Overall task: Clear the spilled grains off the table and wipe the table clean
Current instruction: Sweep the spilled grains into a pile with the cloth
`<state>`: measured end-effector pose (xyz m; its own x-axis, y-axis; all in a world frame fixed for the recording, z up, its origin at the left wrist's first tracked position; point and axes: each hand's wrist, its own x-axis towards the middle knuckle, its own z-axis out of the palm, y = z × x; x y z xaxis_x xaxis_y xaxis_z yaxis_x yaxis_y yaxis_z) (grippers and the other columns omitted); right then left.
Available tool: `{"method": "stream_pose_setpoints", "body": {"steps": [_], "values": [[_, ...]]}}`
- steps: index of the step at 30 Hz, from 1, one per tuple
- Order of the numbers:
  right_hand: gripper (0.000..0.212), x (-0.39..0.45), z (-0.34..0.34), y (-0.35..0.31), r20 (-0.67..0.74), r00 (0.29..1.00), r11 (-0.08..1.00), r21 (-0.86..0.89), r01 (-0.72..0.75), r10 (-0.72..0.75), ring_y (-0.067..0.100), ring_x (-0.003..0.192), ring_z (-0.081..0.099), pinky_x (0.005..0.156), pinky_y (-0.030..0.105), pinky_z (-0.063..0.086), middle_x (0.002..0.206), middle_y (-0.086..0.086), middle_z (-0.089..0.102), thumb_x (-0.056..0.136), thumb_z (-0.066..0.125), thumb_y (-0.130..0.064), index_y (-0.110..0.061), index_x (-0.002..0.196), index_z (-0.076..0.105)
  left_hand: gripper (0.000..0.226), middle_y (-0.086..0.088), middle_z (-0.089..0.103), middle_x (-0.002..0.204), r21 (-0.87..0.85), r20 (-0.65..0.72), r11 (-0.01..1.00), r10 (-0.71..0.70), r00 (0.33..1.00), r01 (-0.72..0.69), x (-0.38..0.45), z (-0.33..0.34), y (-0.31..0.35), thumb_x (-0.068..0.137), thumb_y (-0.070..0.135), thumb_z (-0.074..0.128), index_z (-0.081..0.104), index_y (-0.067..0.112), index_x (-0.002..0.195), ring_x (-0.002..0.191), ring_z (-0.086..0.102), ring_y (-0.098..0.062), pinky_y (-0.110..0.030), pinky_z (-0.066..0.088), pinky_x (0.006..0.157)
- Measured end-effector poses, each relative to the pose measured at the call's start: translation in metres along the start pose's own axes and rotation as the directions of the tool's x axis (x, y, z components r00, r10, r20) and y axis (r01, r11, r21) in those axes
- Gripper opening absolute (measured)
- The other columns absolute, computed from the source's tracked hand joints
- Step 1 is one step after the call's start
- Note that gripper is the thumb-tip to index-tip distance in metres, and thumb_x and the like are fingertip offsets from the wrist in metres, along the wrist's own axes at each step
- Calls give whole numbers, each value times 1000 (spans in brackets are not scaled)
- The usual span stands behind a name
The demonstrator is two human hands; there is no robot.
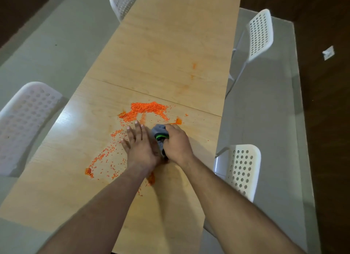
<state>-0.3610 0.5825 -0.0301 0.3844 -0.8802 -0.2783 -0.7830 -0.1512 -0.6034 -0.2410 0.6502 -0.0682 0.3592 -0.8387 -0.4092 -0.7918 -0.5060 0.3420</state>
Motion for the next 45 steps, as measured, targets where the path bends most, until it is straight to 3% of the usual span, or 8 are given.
{"method": "stream_pose_setpoints", "body": {"steps": [5,9,14,20,25,29,36,45], "values": [[58,-23,-38,43,-273,957,991,113,-67,96,27,116,60,99,35,50,132,6,59,88,59,2,-15,143,60,168,-4,-36,169,20,85,999,32,996,-34,3,-1,32,53,91,77,-24,12,162,155,-32,-35,-59,-15,123],[51,-27,-66,92,-453,861,962,-24,-272,231,34,100,64,81,40,51,128,9,53,95,61,-10,-14,145,54,171,-5,-36,169,69,97,997,28,995,-34,8,6,52,52,87,81,-24,10,163,155,-34,-35,-63,-10,127],[55,-16,-43,82,-314,928,965,-96,-244,203,40,105,62,88,44,51,132,15,52,94,61,-10,-10,148,51,174,-4,-36,169,93,103,996,-19,994,9,12,7,56,49,82,86,-26,12,162,154,-35,-34,-57,-18,122],[57,0,-28,42,-61,997,991,123,-45,53,35,121,57,104,42,49,135,9,53,91,60,-5,-13,147,54,130,-6,-32,171,130,26,991,15,1000,-18,11,5,65,86,55,74,-20,11,164,156,-32,-34,-61,-8,128],[58,4,-72,78,-241,969,989,149,-12,48,27,120,58,107,39,51,137,7,55,92,63,-3,-14,149,54,169,-4,-34,170,46,62,997,-71,996,68,12,1,63,52,85,83,-22,13,164,156,-31,-32,-53,-15,124],[52,28,-105,124,-388,911,987,-15,-159,141,34,106,63,89,40,53,133,8,53,96,60,-12,-16,147,54,174,-4,-37,168,66,52,992,-111,992,108,13,3,66,48,87,83,-24,13,163,155,-34,-30,-53,-14,126],[49,54,-72,88,-189,982,980,-189,-57,20,40,104,62,84,43,50,130,14,51,96,59,-14,-12,144,52,176,-2,-36,169,34,24,989,-144,989,143,9,4,66,44,87,84,-23,14,164,155,-35,-27,-53,-14,128],[51,46,-44,35,111,979,981,115,159,-172,31,122,56,106,39,47,132,11,58,92,62,-5,-10,142,59,181,-4,-37,168,-8,34,977,-210,977,211,3,-4,53,38,92,80,-25,13,163,154,-35,-29,-53,-14,128]]}}
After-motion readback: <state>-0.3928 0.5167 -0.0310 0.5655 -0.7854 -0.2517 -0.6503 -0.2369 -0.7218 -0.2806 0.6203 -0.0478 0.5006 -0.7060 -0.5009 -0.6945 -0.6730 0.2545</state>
